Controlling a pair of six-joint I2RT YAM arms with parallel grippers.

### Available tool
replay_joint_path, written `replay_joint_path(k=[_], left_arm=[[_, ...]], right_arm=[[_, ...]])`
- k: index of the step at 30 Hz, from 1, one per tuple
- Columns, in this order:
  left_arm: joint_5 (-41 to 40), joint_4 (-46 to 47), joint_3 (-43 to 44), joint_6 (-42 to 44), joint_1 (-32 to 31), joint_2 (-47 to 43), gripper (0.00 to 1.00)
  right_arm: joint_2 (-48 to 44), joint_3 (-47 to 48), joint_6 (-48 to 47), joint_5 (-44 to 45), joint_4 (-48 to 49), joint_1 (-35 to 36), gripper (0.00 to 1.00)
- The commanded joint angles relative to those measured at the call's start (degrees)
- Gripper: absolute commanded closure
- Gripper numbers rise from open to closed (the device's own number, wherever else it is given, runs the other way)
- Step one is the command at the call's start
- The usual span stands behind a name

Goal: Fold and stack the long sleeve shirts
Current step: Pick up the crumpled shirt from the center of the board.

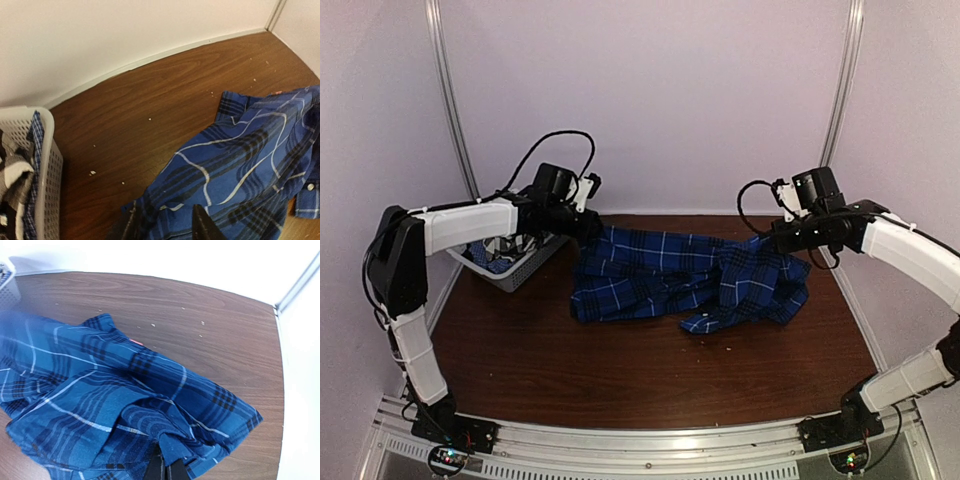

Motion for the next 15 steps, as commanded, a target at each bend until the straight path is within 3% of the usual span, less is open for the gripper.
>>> replay_joint_path(k=[1, 4, 7, 10, 15], left_arm=[[0.34, 0.7, 0.35, 1.55, 0.55, -1.73, 0.53], [1.57, 2.3, -3.79, 1.37, 0.55, -5.29, 0.34], [7.32, 5.35, -9.47, 1.16, 0.44, -8.89, 0.21], [10.13, 7.63, -15.04, 1.77, -0.11, -11.29, 0.16], [5.85, 6.11, -20.33, 1.33, -2.61, -13.25, 0.15]], right_arm=[[0.74, -1.02, 0.84, 3.69, -3.36, -3.63, 1.0], [0.0, -1.77, 1.17, 2.54, -2.49, -6.06, 1.0], [-0.38, -2.46, 1.15, 0.15, -0.95, -7.09, 1.0], [0.42, -2.49, 1.17, -0.96, -0.65, -7.38, 1.0], [1.04, -2.5, 1.06, -1.88, -0.17, -7.59, 1.0]])
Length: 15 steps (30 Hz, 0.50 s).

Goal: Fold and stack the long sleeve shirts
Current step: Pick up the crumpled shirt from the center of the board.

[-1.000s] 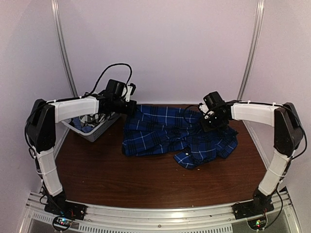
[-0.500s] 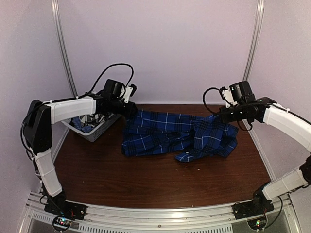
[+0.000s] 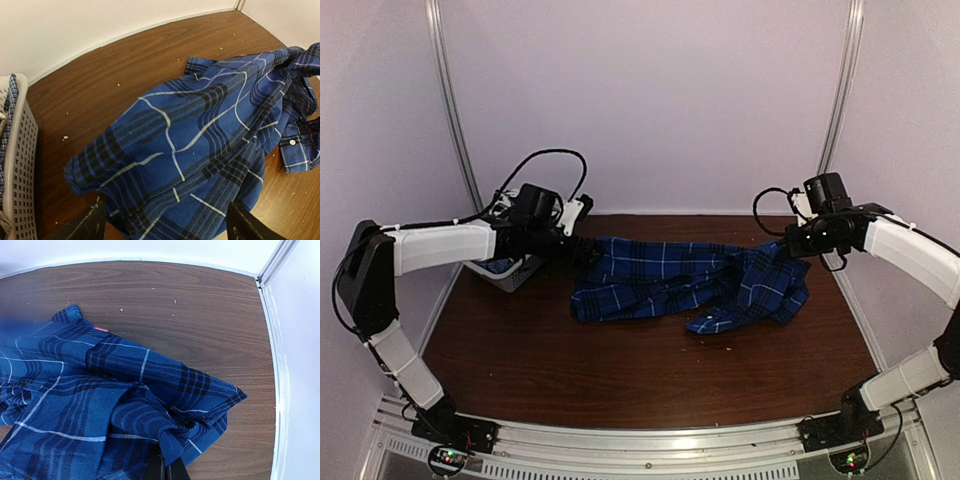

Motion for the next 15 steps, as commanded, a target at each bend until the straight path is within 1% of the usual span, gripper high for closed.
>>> replay_joint_path(k=[1, 3, 7, 11, 15], left_arm=[[-0.58, 3.18, -5.67, -1.16, -1.88, -2.41, 0.15], [-1.13, 5.49, -10.23, -3.0, -2.12, -5.18, 0.15], [-3.39, 11.38, -17.59, -1.67, -2.35, -9.31, 0.17], [-6.01, 12.22, -18.44, 2.17, -2.92, -9.24, 0.23], [-11.59, 12.4, -18.36, 10.77, -5.49, -8.53, 0.24]], right_arm=[[0.56, -0.42, 0.32, -1.58, 1.56, -0.51, 1.0], [1.07, -0.22, 0.15, -2.3, 1.56, -0.52, 1.0], [1.45, -0.57, 0.14, -3.48, 1.93, -0.52, 1.0], [1.74, -0.6, 0.2, -5.4, 2.15, -0.52, 1.0], [1.58, -0.4, 0.14, -6.75, 2.16, -0.48, 1.0]])
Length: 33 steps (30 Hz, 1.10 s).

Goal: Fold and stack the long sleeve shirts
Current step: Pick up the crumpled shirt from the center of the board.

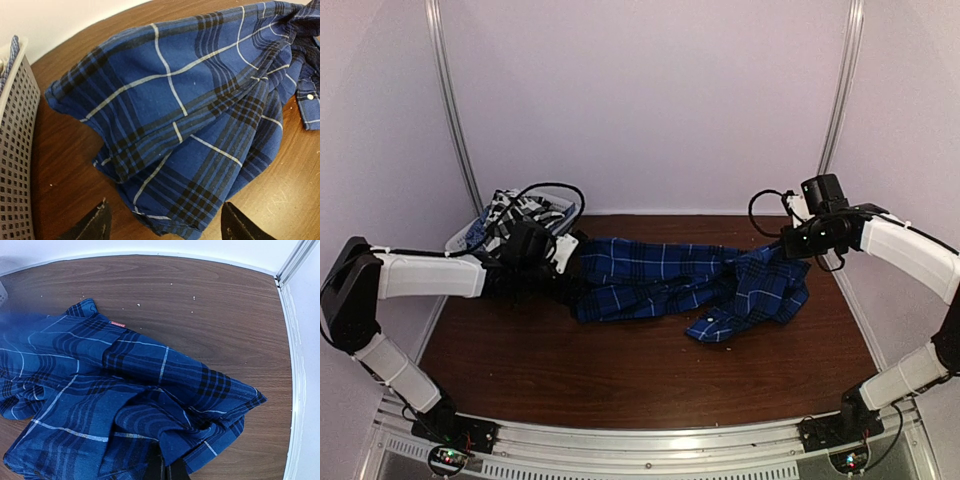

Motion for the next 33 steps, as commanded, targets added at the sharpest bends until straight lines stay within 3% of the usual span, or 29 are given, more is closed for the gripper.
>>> replay_joint_path(k=[1, 8, 13, 18, 33], left_arm=[[-6.22, 4.78, 0.2, 10.46, -2.68, -0.34, 0.23], [-10.76, 2.46, 4.07, 24.61, -4.94, 1.5, 0.21], [-15.25, -5.78, 10.06, 32.7, -5.4, 5.54, 0.2], [-17.13, -5.05, 10.52, 40.74, -5.73, 8.33, 0.2], [-23.15, 3.0, 11.43, 49.76, -5.73, 16.09, 0.22]], right_arm=[[0.07, -0.21, 0.11, -2.49, 1.3, -0.27, 1.0], [0.13, 1.03, -0.28, -5.02, 0.38, -0.28, 1.0], [-0.71, -0.7, -0.1, -7.03, 1.67, -0.28, 1.0], [-0.72, -1.05, -0.11, -7.59, 2.2, -0.3, 1.0], [-0.8, -1.62, -0.1, -7.85, 2.57, -0.26, 1.0]])
